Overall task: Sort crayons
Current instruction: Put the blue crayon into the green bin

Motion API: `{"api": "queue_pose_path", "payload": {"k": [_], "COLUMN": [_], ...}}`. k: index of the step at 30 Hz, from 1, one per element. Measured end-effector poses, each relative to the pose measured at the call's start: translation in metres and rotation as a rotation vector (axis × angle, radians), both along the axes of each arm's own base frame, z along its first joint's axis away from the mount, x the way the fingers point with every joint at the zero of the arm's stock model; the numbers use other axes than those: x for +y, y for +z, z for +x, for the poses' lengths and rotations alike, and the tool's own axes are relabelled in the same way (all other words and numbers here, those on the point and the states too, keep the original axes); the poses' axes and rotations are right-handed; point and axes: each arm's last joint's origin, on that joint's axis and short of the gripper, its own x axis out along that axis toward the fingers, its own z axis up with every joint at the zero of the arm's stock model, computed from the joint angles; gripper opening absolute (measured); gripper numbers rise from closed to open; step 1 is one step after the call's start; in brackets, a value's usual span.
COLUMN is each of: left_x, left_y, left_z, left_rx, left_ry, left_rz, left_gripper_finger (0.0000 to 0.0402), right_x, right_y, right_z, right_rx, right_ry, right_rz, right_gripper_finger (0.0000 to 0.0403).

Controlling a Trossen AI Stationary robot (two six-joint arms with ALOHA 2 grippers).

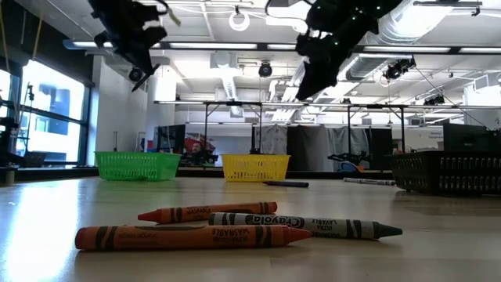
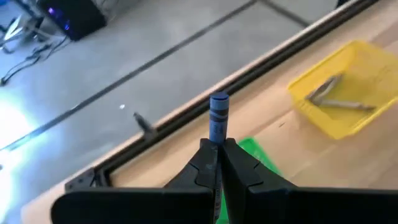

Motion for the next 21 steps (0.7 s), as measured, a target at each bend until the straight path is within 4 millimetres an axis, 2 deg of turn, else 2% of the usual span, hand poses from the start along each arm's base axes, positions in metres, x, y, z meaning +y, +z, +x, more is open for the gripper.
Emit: {"api": "queue_pose_path", "payload": {"k": [6,12,21], "left_x": [0.011,0.023,0.042], "left_y": [-0.036,-0.07,-0.099], "left_z": [0.002,0.0,-0.009], "left_rx": [0.081,0.049,-0.016], "left_ry": [0.048,0.06,0.048], "left_rz": [-0.037,-0.061,-0.095], "left_gripper_finger": [0.0,0.0,0.0], "right_x": [0.021,0.031,0.038], "right_y": [-0.016,-0.017,-0.016], "right_z": [0.021,0.026,0.03], "right_rx": [0.053,0.052,0.038], "right_ry": [0.108,0.139,0.145], "right_rz": [0.006,0.008,0.018], "right_gripper_finger": [0.0083,0.0083,0.0083]}}
